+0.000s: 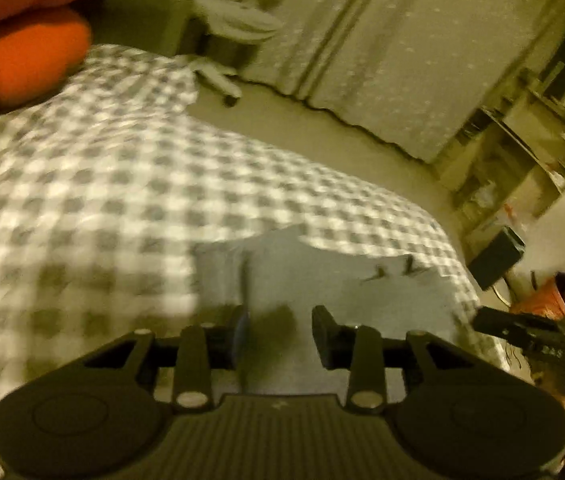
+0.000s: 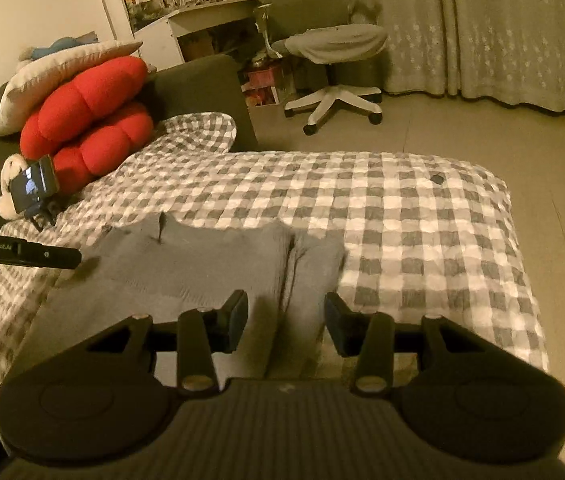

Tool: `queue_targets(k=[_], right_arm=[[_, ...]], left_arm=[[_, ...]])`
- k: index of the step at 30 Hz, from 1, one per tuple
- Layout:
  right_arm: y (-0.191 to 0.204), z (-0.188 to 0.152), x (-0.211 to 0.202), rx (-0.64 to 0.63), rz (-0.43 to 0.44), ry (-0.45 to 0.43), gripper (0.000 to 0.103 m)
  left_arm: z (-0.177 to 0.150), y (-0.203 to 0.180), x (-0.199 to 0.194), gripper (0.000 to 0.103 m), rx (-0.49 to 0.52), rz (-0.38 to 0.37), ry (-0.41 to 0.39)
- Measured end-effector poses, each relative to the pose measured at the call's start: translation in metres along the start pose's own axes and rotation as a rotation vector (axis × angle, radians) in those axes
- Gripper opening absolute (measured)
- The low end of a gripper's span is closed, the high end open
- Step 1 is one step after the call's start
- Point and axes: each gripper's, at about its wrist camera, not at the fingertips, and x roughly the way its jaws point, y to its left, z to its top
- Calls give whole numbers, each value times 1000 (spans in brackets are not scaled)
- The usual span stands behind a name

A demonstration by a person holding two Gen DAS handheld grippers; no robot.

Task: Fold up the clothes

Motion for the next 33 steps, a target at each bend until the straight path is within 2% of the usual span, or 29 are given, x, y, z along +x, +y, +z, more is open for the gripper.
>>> queue_targets(k=[6, 10, 12, 19, 23, 24, 26, 27, 29, 33], right_arm=[[12, 6, 21, -50, 17, 13, 46], [14, 3, 41, -61, -13, 64, 20], [15, 4, 40, -64, -15, 49, 7], [19, 11, 29, -65, -37, -16, 7], [19, 10, 32, -77, -53, -4, 7], [19, 9, 35, -79, -54, 4, 7], [17, 6, 39, -69, -45, 25, 9], [16, 5, 41, -63, -42, 33, 10], [13, 4, 41, -43, -26, 33, 15], [13, 5, 42, -34, -19, 26, 15]], left_arm=[[2, -2, 26, 33, 59, 0, 28], [3, 4, 30, 5, 56, 9, 13], [4, 7, 29, 2, 58, 14, -5], [10, 1, 19, 0, 87, -15, -94], [15, 2, 26, 0, 80, 38, -38], [16, 4, 24, 3, 76, 32, -34], [18, 7, 20, 20, 65, -1, -34], [19, 9, 20, 36, 61, -2, -31], [20, 9, 23, 39, 61, 6, -16], [18, 7, 35, 38, 83, 13, 21]])
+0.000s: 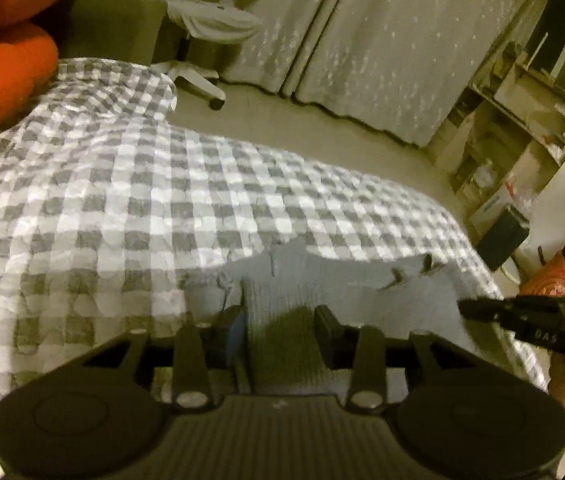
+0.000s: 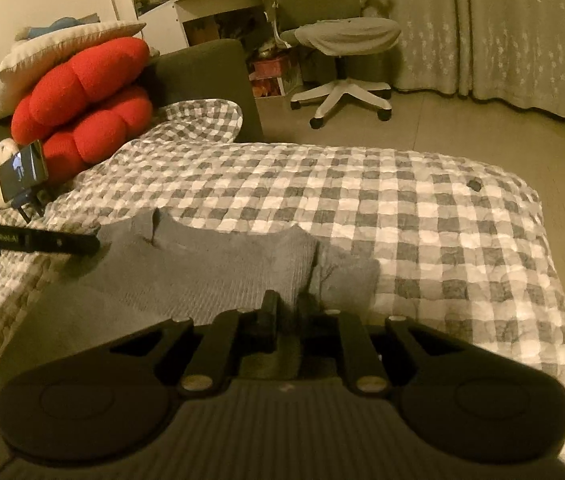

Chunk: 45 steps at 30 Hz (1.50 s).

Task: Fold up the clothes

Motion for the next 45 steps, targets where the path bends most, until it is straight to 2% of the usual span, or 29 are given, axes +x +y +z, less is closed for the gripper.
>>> queue_targets(k=[2, 3, 4, 5, 7, 12, 16, 20, 25, 33, 40, 45], right_arm=[[0, 0, 1, 2, 0, -1, 15], [-1, 0, 2, 3, -1, -1, 15], [-1, 0, 3, 5, -3, -1, 15], [0, 0, 4, 3, -6, -1, 15], [3, 1, 3, -8, -20, -10, 9], [12, 4, -6, -42, -40, -59, 7], [12, 11, -15, -22, -27, -105, 7], [6, 17, -6, 7, -71, -103, 7], [1, 10, 21, 17, -121, -30, 7], [-1, 10, 18, 23, -124, -36, 8], [5, 9, 10, 37, -131, -68, 8], [4, 6, 21, 43, -165, -24, 7]], left_arm=[[-2, -1, 3, 38, 21, 3, 3], [-2, -2, 4, 33, 30, 10, -1], [-3, -3, 5, 17, 35, 21, -6], [-4, -3, 5, 12, 36, 34, -10], [-5, -6, 1, 7, 36, 47, -27], [-1, -16, -15, 6, 81, 43, -110], [5, -17, -18, 6, 79, 35, -165], [8, -14, -2, 6, 73, 80, -156], [4, -11, 14, 7, 95, 118, -118], [5, -12, 10, 7, 89, 119, -140], [7, -16, 2, 7, 100, 111, -211], [2, -20, 21, 7, 133, 158, -174]])
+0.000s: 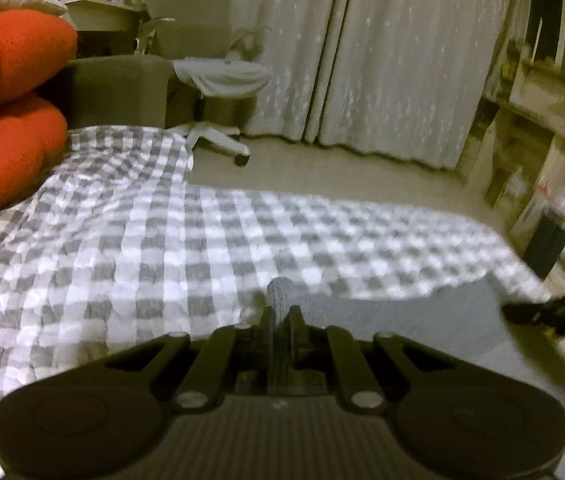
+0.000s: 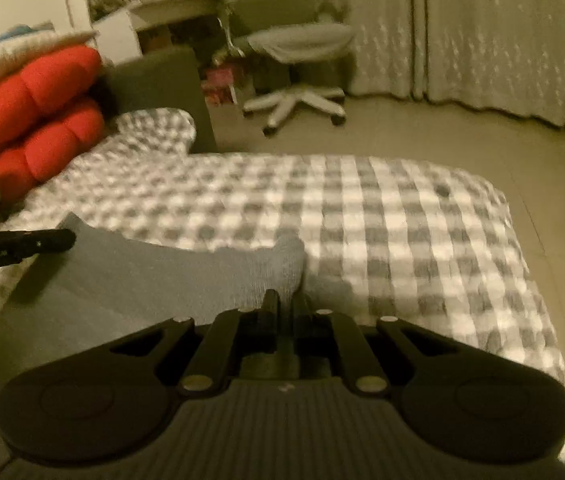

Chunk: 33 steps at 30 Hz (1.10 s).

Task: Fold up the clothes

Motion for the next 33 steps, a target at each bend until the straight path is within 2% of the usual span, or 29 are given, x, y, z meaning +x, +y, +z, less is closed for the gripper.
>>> queue_targets(k=[5, 8, 10, 15, 20, 22, 26, 33], right_arm=[[8, 2, -3, -24, -45, -14, 8], [12, -1, -3, -45, -70, -16, 8], [14, -1, -4, -56, -87, -19, 17], [13, 0, -16, -60, -131, -67, 19], [16, -2, -37, -64, -138, -123, 19], [19, -6, -44, -71, -125, -128, 19], [25, -13, -46, -79, -79, -94, 19], [46, -27, -43, -126, 101, -6, 19]], left_arm=[[4, 4, -2, 8, -38, -6, 2], [5, 11, -3, 17, -71, -2, 23], [8, 14, -7, 19, -91, -2, 23], [16, 17, -24, 27, -116, 47, 7], [16, 9, -41, 28, -99, 89, 20], [11, 1, -48, 28, -69, 98, 42], [-5, -17, -64, 28, -15, 66, 54], [-30, -32, -76, 28, -1, 65, 117]])
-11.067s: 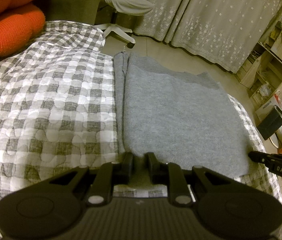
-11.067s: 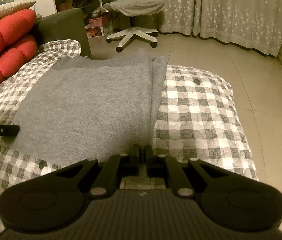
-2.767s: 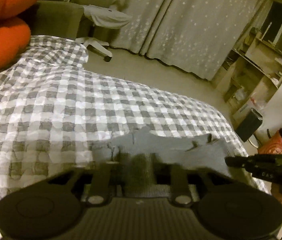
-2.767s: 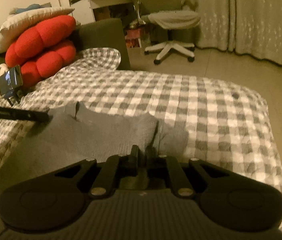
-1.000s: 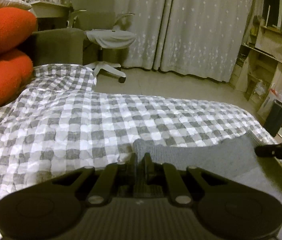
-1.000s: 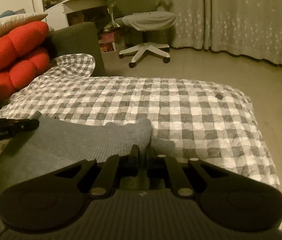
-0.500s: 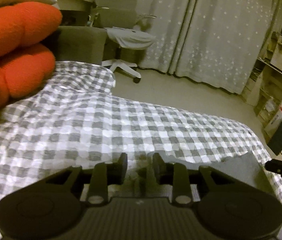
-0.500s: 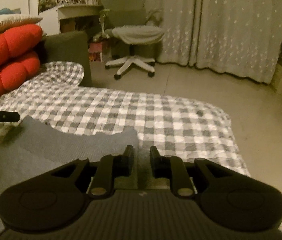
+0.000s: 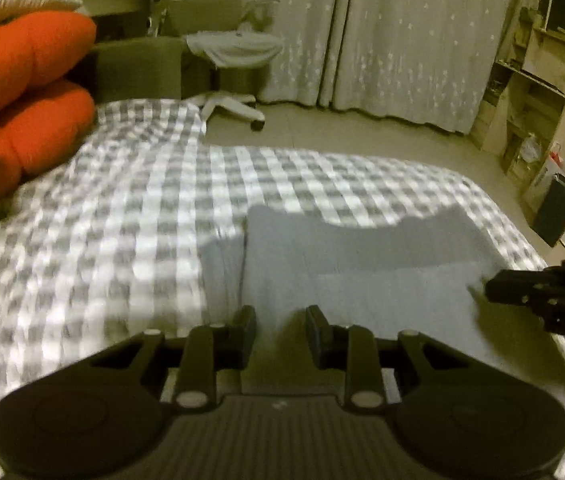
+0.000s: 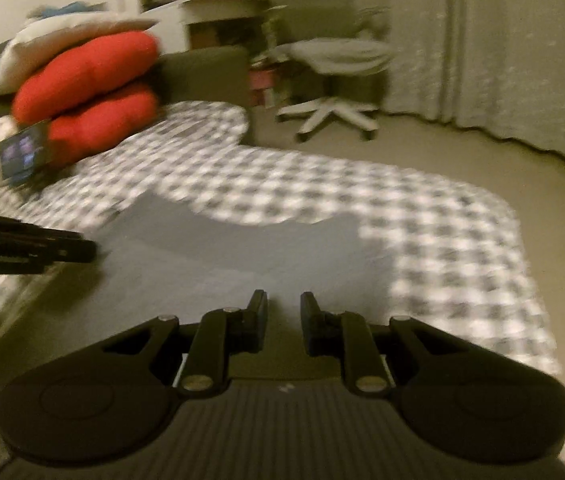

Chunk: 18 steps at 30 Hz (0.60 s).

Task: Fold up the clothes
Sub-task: 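Open both grippers and lay the folded end onto the sweater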

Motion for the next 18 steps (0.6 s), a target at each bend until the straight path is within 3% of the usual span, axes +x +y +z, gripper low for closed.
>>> queue_targets(k=[4, 9, 18], right_arm=[[17, -6, 2, -29, 72, 36, 19], [24, -10, 10, -54, 69, 74, 19], [19, -12, 9, -34, 66, 77, 16]], left_arm=[[-9, -6, 0, 28, 19, 4, 14], [-14, -17, 2, 28, 75, 22, 18], [-16, -18, 3, 28, 65, 29, 22]])
